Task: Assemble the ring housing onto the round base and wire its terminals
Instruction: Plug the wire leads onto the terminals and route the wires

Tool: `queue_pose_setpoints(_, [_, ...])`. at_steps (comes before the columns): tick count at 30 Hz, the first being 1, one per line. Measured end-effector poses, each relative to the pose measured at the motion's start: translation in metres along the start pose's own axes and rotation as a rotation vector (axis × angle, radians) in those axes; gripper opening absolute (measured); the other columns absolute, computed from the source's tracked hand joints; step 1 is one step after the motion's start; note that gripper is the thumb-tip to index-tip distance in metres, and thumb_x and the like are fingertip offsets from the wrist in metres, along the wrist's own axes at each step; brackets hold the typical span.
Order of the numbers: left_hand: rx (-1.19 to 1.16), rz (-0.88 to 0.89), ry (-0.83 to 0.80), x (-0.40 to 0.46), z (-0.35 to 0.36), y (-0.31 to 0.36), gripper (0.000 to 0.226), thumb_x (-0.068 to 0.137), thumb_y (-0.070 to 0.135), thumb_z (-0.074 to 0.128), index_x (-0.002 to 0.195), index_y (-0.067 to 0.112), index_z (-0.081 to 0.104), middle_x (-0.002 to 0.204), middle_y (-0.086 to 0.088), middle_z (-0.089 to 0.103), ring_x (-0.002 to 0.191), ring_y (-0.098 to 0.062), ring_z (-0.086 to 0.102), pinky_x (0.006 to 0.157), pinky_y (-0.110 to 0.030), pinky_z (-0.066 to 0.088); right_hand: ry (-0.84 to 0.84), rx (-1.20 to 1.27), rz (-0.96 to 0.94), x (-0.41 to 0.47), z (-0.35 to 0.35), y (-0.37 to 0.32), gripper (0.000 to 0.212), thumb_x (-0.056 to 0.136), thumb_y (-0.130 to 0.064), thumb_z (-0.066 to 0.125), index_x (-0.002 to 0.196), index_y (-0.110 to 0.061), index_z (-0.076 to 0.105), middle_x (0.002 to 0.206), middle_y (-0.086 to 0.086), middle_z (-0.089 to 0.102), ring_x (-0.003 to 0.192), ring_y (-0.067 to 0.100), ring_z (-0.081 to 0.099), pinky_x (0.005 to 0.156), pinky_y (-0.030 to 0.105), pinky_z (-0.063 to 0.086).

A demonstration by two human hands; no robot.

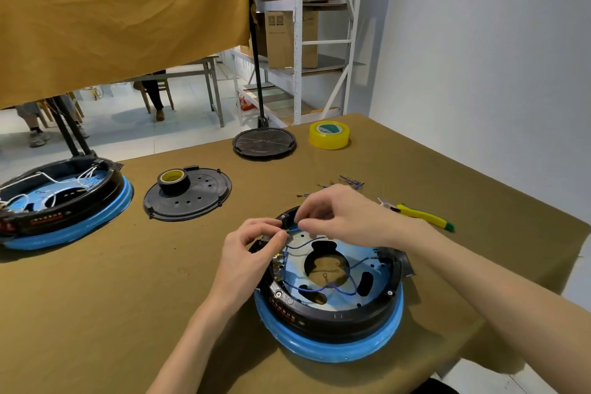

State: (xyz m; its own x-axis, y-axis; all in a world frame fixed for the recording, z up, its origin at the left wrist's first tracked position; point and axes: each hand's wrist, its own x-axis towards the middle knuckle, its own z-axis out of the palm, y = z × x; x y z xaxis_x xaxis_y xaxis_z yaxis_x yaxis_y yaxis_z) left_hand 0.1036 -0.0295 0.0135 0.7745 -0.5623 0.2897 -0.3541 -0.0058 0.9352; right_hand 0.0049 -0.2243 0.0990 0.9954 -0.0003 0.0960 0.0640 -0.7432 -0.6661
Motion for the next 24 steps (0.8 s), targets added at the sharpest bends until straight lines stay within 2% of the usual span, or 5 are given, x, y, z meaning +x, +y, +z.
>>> queue_pose_setpoints(5, [-0.059,-0.001,0.014,-0.004,0.0,-0.001,0.01,0.091,0.029,0.073,0.091,0.027,0.083,0.114,0.013,0.073,0.112,-0.006,0.067,0.097,-0.035,0.053,-0.099,-0.101,0.001,0.011,0.011,-0.001,0.018,0.101,-0.031,0.062,0.106,-0.021,0.077,0.071,-0.004,0.069,0.06,0.003,0.057,0.056,0.021,0.044])
queue_pose_setpoints(12, [-0.163,-0.147,0.089,-0.004,0.008,-0.013,0.027,0.105,0.019,0.054,0.128,0.023,0.068,0.118,0.01,0.073,0.112,-0.008,0.068,0.092,-0.026,0.055,0.379,0.105,0.248,0.045,-0.019,0.041,0.013,0.097,-0.023,0.065,0.096,-0.017,0.077,0.064,-0.004,0.069,0.054,-0.003,0.058,0.065,0.023,0.044])
queue_pose_setpoints(17, [-0.181,-0.145,0.056,-0.001,0.006,-0.018,0.025,0.101,0.033,0.058,0.12,0.025,0.073,0.112,0.004,0.077,0.107,-0.018,0.072,0.094,-0.042,0.056,0.355,-0.075,0.301,0.072,-0.015,0.068,0.011,0.096,-0.026,0.066,0.094,-0.023,0.077,0.078,-0.012,0.069,0.075,0.004,0.065,0.068,0.023,0.049])
queue_pose_setpoints(21, [-0.169,-0.136,0.051,0.0,0.007,-0.02,0.034,0.092,0.04,0.056,0.118,0.025,0.073,0.111,0.004,0.078,0.106,-0.017,0.072,0.095,-0.044,0.056,0.285,-0.043,0.435,0.086,-0.017,0.09,0.01,0.094,-0.02,0.072,0.096,-0.014,0.081,0.09,-0.002,0.072,0.083,0.013,0.062,0.068,0.023,0.047])
queue_pose_setpoints(24, [-0.166,-0.135,0.047,0.002,0.007,-0.02,0.033,0.093,0.039,0.056,0.117,0.025,0.074,0.111,0.003,0.078,0.106,-0.019,0.072,0.094,-0.045,0.056,0.231,-0.041,0.474,0.092,-0.01,0.099,0.014,0.095,-0.017,0.072,0.101,-0.008,0.08,0.105,0.006,0.074,0.094,0.017,0.062,0.082,0.03,0.046])
